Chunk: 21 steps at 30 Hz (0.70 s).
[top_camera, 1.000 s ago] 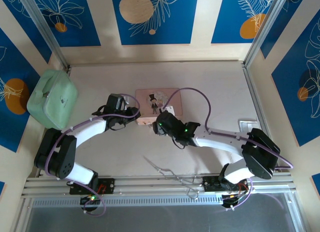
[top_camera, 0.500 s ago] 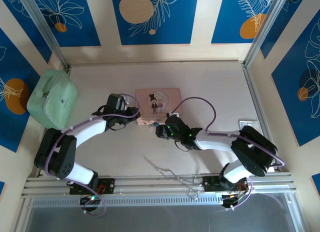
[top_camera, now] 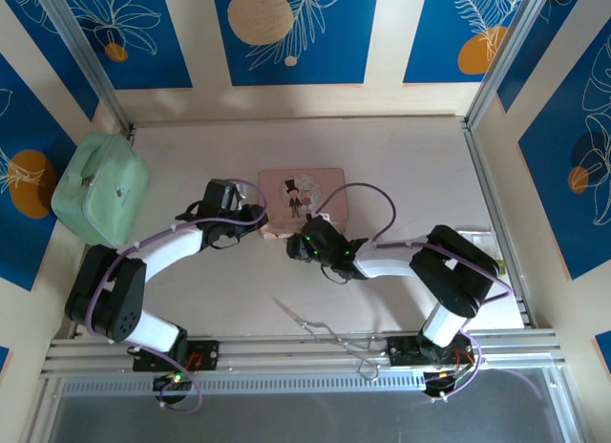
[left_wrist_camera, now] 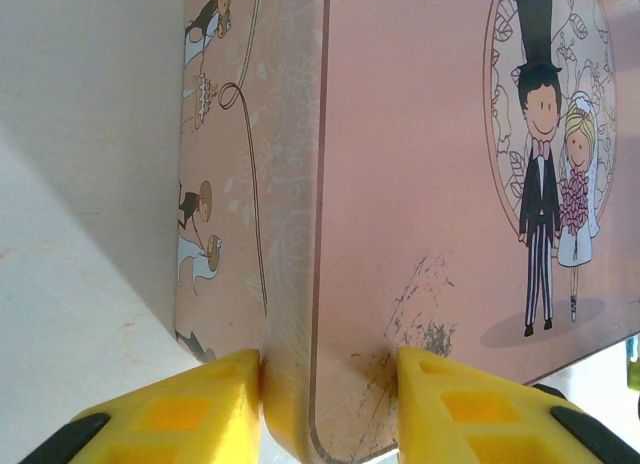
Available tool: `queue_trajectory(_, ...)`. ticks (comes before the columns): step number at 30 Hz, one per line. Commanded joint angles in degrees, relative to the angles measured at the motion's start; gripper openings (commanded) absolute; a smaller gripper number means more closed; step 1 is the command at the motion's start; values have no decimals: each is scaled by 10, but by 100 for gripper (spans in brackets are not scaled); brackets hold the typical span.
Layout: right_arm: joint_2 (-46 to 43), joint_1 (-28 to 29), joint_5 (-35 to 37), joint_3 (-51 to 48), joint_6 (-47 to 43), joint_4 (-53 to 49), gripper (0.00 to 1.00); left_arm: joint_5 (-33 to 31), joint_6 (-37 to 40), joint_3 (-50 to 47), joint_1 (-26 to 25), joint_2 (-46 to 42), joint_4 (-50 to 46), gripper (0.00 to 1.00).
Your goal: Unlock the padlock with the key
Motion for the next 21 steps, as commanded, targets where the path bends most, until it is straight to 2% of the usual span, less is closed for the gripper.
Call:
queue_trajectory(1,18,2,22,31,-22,-20,59,15,5,-12,2,10,-24,36)
queue_trajectory(17,46,-22,1,40,5,-15,59,16,6,-16,5,9,-21,36)
queue_trajectory(21,58,-27,0,48,4,-14,54,17,6,-17,5,11,-21,36)
